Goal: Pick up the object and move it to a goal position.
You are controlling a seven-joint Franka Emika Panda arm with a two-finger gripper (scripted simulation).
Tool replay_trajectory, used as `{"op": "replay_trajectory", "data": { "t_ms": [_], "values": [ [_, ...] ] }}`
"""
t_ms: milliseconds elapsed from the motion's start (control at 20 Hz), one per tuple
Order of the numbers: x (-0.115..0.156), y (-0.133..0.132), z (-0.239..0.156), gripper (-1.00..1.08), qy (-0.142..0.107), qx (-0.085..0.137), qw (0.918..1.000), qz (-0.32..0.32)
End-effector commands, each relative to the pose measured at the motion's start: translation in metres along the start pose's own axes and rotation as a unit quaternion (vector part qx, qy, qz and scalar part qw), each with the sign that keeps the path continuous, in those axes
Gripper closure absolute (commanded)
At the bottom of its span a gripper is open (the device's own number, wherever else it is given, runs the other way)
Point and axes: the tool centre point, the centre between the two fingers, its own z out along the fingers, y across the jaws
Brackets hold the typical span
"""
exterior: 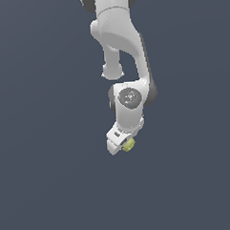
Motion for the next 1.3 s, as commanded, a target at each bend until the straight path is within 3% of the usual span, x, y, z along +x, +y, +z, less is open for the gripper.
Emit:
{"op": "replay_trajectory", "data": {
  "t_ms": [0, 750, 1250],
  "values": [
    [-0.003, 0.010, -0.017, 1.08, 0.000, 0.000, 1.0000, 0.000],
    [-0.023, 0.087, -0.151, 1.08, 0.001, 0.000, 1.0000, 0.000],
    [-0.028, 0.114, -0.194, 1.08, 0.001, 0.000, 1.0000, 0.000]
  ]
}}
